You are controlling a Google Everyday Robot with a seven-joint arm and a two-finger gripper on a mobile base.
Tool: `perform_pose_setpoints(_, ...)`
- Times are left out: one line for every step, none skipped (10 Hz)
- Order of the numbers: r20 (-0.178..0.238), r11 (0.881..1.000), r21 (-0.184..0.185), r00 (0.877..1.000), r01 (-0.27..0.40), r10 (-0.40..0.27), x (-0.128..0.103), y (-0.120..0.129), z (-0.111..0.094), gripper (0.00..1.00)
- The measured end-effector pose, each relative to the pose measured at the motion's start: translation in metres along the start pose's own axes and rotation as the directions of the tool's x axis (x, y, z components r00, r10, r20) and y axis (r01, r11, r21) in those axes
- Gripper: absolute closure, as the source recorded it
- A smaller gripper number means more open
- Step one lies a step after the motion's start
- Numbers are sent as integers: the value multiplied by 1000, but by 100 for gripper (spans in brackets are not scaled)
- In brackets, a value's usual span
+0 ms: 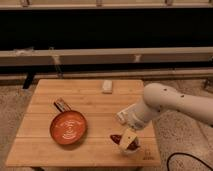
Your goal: Place the pepper in the ceramic cup
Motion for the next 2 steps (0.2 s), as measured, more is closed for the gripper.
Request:
perform_pose_setpoints(-3,1000,3,1000,1,-1,-5,-2,5,2)
perform_pose_setpoints(-5,1000,4,1000,2,-2,-8,-3,9,2)
